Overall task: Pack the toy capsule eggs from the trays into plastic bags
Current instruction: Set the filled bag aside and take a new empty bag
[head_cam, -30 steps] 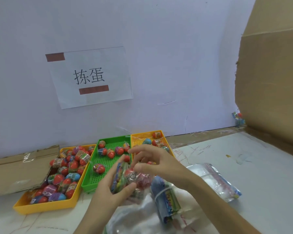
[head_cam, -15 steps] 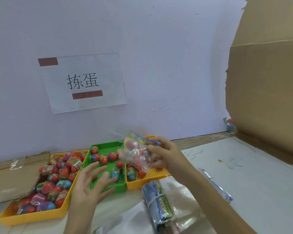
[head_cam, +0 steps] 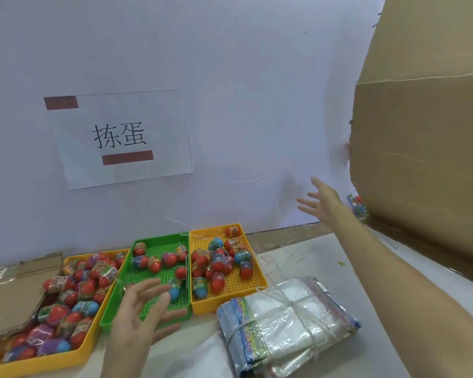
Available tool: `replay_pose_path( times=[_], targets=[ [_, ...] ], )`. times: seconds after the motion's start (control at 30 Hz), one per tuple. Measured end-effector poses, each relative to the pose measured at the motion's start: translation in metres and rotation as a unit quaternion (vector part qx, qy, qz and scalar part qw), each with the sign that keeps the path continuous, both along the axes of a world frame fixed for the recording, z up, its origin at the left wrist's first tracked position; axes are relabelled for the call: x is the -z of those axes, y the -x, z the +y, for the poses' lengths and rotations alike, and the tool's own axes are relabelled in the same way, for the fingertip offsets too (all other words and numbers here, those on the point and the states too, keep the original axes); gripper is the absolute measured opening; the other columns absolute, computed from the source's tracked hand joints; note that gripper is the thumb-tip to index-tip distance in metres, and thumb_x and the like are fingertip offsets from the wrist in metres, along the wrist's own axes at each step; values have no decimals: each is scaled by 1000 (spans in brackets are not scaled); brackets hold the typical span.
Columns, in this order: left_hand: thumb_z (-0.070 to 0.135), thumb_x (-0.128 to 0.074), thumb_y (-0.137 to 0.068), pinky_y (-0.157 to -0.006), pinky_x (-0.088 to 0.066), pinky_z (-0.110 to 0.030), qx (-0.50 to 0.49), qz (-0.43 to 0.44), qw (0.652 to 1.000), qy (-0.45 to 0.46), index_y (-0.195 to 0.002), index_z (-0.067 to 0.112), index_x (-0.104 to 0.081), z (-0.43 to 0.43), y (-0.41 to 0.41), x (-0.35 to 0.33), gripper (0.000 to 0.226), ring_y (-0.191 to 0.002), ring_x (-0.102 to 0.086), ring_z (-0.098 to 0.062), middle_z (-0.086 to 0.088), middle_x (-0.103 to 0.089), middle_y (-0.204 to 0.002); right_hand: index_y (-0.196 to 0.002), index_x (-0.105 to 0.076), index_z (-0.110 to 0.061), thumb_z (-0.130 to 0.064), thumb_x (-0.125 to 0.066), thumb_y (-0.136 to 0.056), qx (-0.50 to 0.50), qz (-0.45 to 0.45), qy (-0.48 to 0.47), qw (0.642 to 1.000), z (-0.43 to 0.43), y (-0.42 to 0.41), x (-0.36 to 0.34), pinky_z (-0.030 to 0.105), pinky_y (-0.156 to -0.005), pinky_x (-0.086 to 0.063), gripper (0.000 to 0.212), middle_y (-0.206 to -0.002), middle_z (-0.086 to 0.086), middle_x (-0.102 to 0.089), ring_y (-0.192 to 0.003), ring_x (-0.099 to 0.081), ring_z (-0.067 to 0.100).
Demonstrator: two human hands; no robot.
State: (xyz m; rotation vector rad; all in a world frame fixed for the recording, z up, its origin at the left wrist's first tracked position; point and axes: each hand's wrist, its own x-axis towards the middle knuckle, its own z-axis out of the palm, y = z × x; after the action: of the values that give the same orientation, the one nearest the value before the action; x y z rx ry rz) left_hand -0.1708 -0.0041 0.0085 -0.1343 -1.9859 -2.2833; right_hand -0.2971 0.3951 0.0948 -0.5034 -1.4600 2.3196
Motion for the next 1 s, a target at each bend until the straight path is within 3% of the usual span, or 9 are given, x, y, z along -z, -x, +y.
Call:
replay_pose_path(
  times=[0.07, 0.23, 0.43, 0.53, 0.6, 0.7, 0.73, 0.83, 1.0],
  targets=[
    [7, -60, -93, -57, -64, -36, -2, -5, 1000, 6, -115, 14, -60, 1, -1, -3, 23, -75, -76, -36, -8, -70, -116, -134, -52, -6, -21, -54, -104, -21, -48, -106, 993, -7, -4, 12, 44, -89, -57, 34, -131, 16, -58, -103, -69, 35],
    [7, -60, -96, -56, -63, -33, -24, 10, 998, 61, -110, 14, -63, 3, -6, -3, 16, -74, -76, -30, -6, -70, -112, -103, -73, -12, -12, -55, -100, -121, -2, -245, 962, -68, -41, 27, 26, -68, -55, 18, -97, 11, -75, -74, -71, 18],
    [3, -62, -97, -55, -59, -30, -51, 15, 989, 138, -98, 11, -68, 2, -6, 0, 10, -68, -74, -24, -3, -73, -100, -92, -75, -16, -15, -63, -96, -250, 39, -447, 858, -145, -71, 8, 17, -62, -53, 12, -85, 0, -77, -70, -69, 9],
    [5, -64, -96, -57, -56, -26, -63, 37, 975, 212, -91, 17, -70, -2, -5, 3, 15, -68, -72, -16, 0, -74, -92, -93, -76, -19, -22, -67, -93, -258, 51, -553, 791, -173, -71, 10, 23, -72, -53, 10, -88, -2, -75, -77, -68, 10],
    [10, -68, -95, -59, -54, -20, -54, 56, 952, 295, -87, 26, -70, -3, -5, 5, 18, -70, -69, -9, 11, -73, -84, -91, -77, -20, -21, -67, -93, -257, 71, -565, 781, -185, -73, 22, 20, -71, -48, 10, -87, -7, -73, -77, -64, 5],
    [32, -70, -94, -69, -53, -19, 6, 84, 887, 454, -91, 39, -68, -6, -6, 8, 8, -77, -63, -1, 22, -68, -82, -86, -75, -25, -16, -66, -93, -270, 99, -583, 760, -195, -79, 45, 11, -66, -39, 14, -77, -17, -67, -72, -59, -4],
    [40, -68, -92, -70, -51, -19, 37, 83, 862, 498, -93, 41, -67, -7, -7, 8, 2, -79, -61, 0, 23, -66, -85, -84, -75, -26, -14, -67, -92, -280, 114, -580, 756, -196, -82, 52, 11, -64, -39, 16, -74, -18, -66, -69, -58, -3],
    [51, -66, -86, -68, -42, -18, 131, 79, 801, 579, -97, 43, -66, -6, -9, 12, 14, -82, -54, 1, 19, -59, -86, -84, -73, -27, -8, -65, -90, -266, 178, -561, 764, -203, -87, 60, 13, -61, -41, 22, -72, -22, -63, -65, -57, 1],
    [33, -71, -84, -62, -44, -20, 123, 56, 824, 551, -79, 40, -65, -7, -5, 12, 11, -74, -57, -2, 15, -64, -78, -94, -73, -25, -12, -64, -94, -248, 209, -576, 750, -212, -87, 68, 23, -58, -46, 16, -75, -14, -62, -63, -58, 12]
  ],
)
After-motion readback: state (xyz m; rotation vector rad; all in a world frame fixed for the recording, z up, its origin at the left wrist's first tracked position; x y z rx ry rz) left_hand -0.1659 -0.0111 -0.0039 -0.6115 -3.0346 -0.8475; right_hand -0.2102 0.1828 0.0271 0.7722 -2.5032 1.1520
